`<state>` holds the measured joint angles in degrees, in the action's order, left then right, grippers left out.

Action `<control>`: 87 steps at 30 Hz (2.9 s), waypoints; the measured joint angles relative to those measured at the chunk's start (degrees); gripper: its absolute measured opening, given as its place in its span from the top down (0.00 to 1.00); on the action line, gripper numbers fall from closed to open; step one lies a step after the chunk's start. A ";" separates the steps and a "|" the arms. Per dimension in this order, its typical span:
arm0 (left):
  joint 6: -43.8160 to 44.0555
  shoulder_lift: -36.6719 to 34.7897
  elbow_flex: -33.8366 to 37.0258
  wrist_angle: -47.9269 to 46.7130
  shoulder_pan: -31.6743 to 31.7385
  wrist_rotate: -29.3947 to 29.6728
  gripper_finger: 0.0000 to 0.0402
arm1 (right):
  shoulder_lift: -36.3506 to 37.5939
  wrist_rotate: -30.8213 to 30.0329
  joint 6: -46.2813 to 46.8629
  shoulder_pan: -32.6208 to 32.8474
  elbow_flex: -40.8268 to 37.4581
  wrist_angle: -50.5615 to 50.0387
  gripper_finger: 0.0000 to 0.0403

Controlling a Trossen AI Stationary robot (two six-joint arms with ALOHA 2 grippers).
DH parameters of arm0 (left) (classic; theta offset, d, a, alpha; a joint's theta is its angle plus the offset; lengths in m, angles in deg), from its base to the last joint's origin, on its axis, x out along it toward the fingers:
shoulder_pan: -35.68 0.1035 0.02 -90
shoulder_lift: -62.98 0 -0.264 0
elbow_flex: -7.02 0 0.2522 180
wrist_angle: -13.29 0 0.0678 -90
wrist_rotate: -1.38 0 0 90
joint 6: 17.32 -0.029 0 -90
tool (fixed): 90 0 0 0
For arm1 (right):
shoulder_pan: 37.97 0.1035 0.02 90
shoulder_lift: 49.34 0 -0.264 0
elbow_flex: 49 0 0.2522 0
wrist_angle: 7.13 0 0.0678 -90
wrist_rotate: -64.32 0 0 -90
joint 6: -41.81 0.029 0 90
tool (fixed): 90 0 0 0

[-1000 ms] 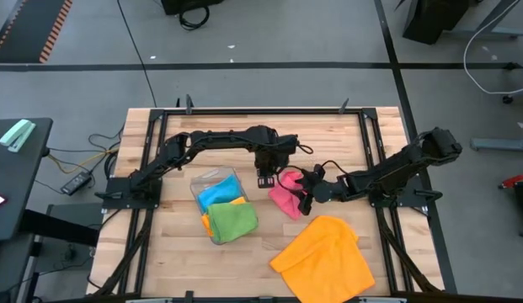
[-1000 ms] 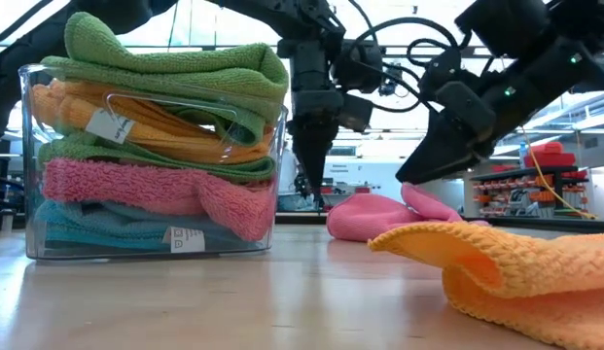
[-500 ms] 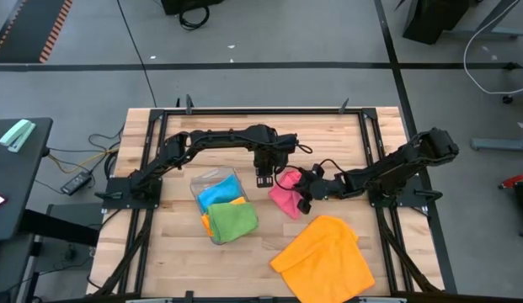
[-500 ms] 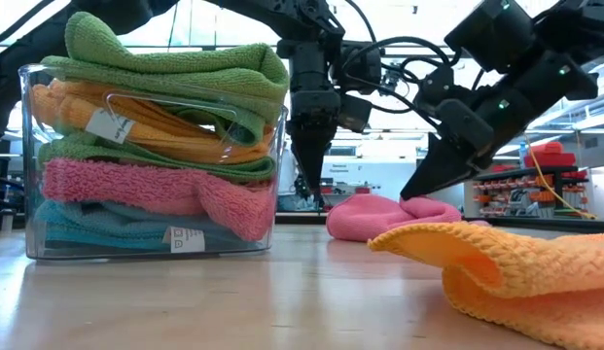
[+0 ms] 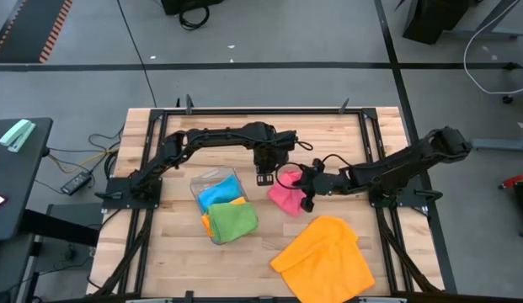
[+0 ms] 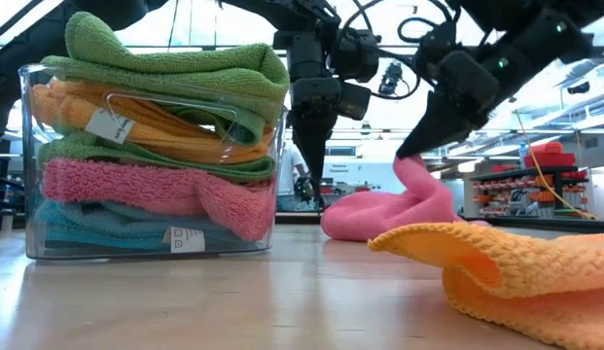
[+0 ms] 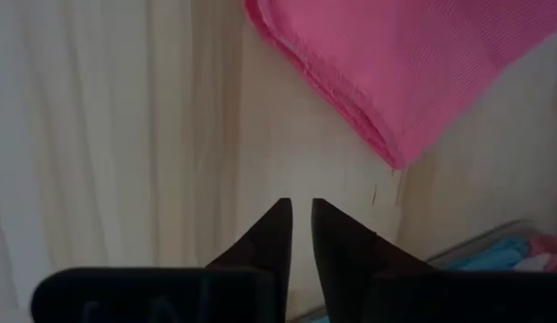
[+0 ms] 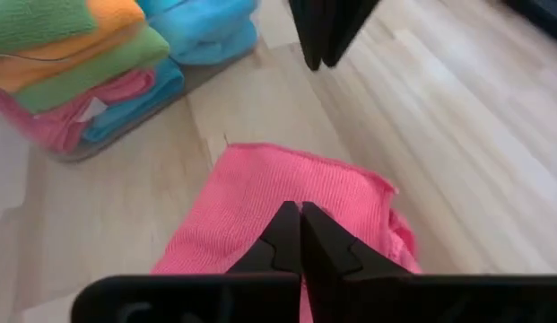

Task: Fold microfiber towels
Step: Fold the pink towel

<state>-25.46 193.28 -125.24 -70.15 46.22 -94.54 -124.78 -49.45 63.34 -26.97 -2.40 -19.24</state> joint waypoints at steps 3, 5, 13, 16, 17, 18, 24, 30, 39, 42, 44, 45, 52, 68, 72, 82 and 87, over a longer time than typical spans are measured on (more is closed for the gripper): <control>0.11 -0.18 0.00 0.22 0.18 0.02 0.88 | 1.63 -0.17 -2.04 0.00 1.21 -4.60 0.99; 0.27 -0.18 0.00 0.08 0.18 0.04 0.88 | 2.66 -0.49 -2.29 -0.02 1.95 -8.02 0.99; 0.42 -0.18 0.00 0.43 -0.28 0.04 0.87 | 6.77 -1.72 -1.24 0.00 2.45 -17.30 0.99; 0.42 -0.18 0.00 0.74 -0.30 0.02 0.87 | 6.80 -1.74 -0.54 0.00 2.45 -20.66 0.99; 0.44 -0.18 0.00 0.72 -0.27 0.04 0.87 | 6.76 -1.73 0.04 0.00 2.45 -21.59 0.98; 0.44 -0.18 0.00 0.78 -0.25 0.04 0.87 | 6.55 -1.73 0.61 0.00 2.45 -22.35 0.98; 0.46 -0.18 0.00 1.37 -0.68 -0.41 0.87 | 4.47 -1.94 1.30 0.00 2.42 -23.98 0.95; 0.37 -0.18 0.00 4.18 -1.58 -5.02 0.86 | 3.33 -4.16 -2.40 -0.63 2.42 -23.99 0.94; 0.88 -0.16 0.00 5.06 -2.49 -5.21 0.87 | 3.34 -4.74 -7.26 -4.86 2.40 -23.33 0.94; 1.76 -0.14 0.00 5.79 -3.00 -6.82 0.87 | 3.34 -2.43 -8.06 -5.42 2.40 -22.54 0.94; 2.36 -0.14 0.00 7.21 -3.50 -7.28 0.85 | 3.34 -0.95 -7.86 -5.62 2.40 -22.64 0.94; 2.94 -0.14 0.00 8.28 -3.80 -7.28 0.84 | 3.34 -0.50 -7.86 -5.62 2.40 -22.83 0.94; 4.55 1.46 0.02 18.22 -5.67 -7.26 0.72 | 3.39 1.05 -6.91 -5.84 2.31 -26.40 0.92; 7.60 9.78 0.00 22.13 -5.52 -4.59 0.67 | 8.15 8.37 8.69 -5.59 4.52 -39.17 0.65; 7.74 9.72 -0.04 23.50 -5.53 -3.30 0.67 | 9.21 7.62 10.50 -4.33 5.09 -36.48 0.65; 9.51 9.68 -0.02 22.05 -5.70 -2.93 0.68 | 8.55 -9.20 17.44 7.21 -6.48 -7.25 0.65; 10.31 9.68 0.00 20.60 -5.59 -2.93 0.69 | 8.58 -18.89 20.61 11.06 -11.53 -3.32 0.65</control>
<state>-15.15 202.96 -125.24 -49.55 40.63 -97.47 -116.20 -68.34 83.95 -15.91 -13.93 -22.57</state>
